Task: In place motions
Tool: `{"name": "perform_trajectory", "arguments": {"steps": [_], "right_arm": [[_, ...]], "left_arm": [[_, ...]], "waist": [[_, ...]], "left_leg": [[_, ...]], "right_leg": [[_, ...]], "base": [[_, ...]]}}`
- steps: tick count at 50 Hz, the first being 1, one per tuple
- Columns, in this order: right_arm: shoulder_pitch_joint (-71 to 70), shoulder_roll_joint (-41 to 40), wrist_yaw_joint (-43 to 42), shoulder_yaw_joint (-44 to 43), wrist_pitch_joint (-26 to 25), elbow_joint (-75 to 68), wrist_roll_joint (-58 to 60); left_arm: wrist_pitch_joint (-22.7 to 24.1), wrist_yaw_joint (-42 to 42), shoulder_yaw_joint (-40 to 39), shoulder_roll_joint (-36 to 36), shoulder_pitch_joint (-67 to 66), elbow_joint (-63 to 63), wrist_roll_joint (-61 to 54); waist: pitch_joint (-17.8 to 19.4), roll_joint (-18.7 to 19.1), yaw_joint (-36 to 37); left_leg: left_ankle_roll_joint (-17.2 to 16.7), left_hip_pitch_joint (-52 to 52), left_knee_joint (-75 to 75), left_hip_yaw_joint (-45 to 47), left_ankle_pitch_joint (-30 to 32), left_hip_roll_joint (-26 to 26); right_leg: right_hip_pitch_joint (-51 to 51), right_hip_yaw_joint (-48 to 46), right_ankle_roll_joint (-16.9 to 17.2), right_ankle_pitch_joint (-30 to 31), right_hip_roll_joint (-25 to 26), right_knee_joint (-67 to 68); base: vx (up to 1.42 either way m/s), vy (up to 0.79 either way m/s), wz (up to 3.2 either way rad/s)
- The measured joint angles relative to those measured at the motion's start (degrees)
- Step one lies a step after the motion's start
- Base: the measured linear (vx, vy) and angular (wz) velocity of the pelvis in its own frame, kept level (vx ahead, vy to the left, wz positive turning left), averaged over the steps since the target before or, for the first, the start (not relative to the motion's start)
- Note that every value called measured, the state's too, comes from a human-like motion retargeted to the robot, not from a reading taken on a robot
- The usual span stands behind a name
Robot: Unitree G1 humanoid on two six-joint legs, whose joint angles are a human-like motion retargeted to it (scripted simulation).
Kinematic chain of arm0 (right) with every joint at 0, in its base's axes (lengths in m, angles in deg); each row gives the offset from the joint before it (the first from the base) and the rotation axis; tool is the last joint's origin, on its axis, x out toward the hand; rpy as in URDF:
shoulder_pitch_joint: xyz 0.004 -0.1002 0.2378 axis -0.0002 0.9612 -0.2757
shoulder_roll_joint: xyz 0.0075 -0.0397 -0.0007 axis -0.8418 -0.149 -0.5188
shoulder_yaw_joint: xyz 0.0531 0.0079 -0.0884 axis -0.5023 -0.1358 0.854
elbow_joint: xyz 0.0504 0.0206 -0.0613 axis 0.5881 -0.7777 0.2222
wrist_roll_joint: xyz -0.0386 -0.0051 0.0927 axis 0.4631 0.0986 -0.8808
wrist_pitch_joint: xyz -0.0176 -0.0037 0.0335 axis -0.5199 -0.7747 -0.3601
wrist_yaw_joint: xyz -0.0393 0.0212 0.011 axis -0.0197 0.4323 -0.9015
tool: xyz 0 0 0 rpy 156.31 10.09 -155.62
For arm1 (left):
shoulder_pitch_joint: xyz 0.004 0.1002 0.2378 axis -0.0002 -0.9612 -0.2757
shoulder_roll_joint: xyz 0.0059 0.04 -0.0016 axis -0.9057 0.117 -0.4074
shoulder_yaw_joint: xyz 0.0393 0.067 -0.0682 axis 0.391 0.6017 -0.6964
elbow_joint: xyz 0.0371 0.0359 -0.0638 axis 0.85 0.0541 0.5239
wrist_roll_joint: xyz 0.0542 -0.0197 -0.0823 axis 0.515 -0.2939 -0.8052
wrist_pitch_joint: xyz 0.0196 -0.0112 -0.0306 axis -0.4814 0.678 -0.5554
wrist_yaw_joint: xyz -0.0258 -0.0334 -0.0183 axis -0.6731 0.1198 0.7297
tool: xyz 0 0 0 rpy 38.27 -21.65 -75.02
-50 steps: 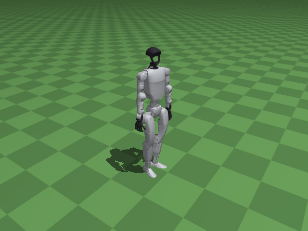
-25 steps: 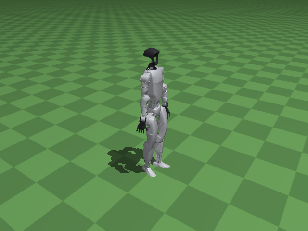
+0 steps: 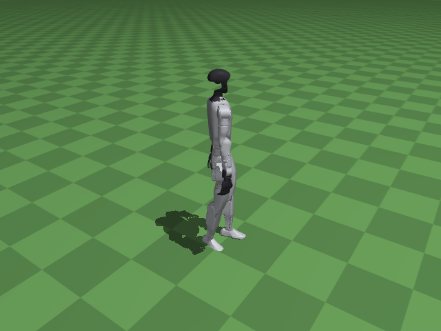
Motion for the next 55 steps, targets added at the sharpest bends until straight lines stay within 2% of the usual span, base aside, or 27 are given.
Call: {"name": "perform_trajectory", "arguments": {"steps": [11, 16, 22, 35, 42, 55], "right_arm": [[-0.49, -1.81, 1.66, 2.22, 0.96, 1.76, 2.23], [-0.67, -2.07, 2.05, 1.74, 0.91, 1.72, 2.35], [-0.75, -1.59, 2.67, 1.64, 0.96, 2.22, 1.34], [-5.52, 0.34, 3.44, 4.48, -0.36, -0.22, -1.67], [-4.76, 1.36, 2.66, 3.04, -0.44, -1.45, -3.16], [-2.31, 1.59, 1.79, 0.42, -2.12, -5.87, -4.31]], "left_arm": [[0.52, -0.67, -0.26, 1.47, -0.50, -0.84, -0.54], [0.61, -1.08, -0.82, 1.56, -1.42, -2.01, -0.70], [0.58, -1.55, -2.43, 2.05, -3.79, -2.75, -2.63], [-0.29, -6.86, -6.63, 3.24, -9.82, -7.81, -4.36], [-0.65, -8.67, -5.10, 2.69, -8.83, -9.91, -3.89], [-0.90, -9.80, -4.27, 3.80, -6.61, -10.37, -4.55]], "waist": [[0.54, 0.83, 1.28], [-0.51, 1.39, -2.74], [-2.12, 2.91, -7.36], [-4.32, 9.52, -23.64], [-2.69, 10.53, -27.09], [-2.70, 11.50, -28.92]], "left_leg": [[0.43, -0.19, -0.29, 3.78, 0.01, 0.87], [0.92, 0.98, -1.14, 4.87, -1.17, 1.73], [2.48, 2.25, -1.26, 11.09, -3.90, 3.96], [3.23, 5.67, -3.20, 27.15, -8.37, 11.10], [3.01, 7.54, -3.89, 32.24, -9.46, 12.99], [2.84, 7.96, -4.04, 35.05, -10.28, 13.68]], "right_leg": [[-0.96, 3.08, -0.40, 0.73, 0.09, 0.24], [-1.91, 4.03, -0.71, 1.38, 0.38, 0.46], [-4.04, 9.63, -1.72, 2.95, 1.58, 0.67], [-10.05, 23.10, -3.19, 7.09, 7.25, 0.90], [-11.39, 26.89, -3.50, 8.55, 9.07, 1.26], [-12.58, 29.37, -3.71, 9.17, 9.59, 1.32]], "base": [[-0.06, -0.08, -0.28], [-0.07, -0.24, -0.35], [-0.16, -0.32, -1.06], [-0.46, -0.21, -1.21], [-0.32, 0.05, -0.69], [-0.07, 0.05, -0.15]]}}
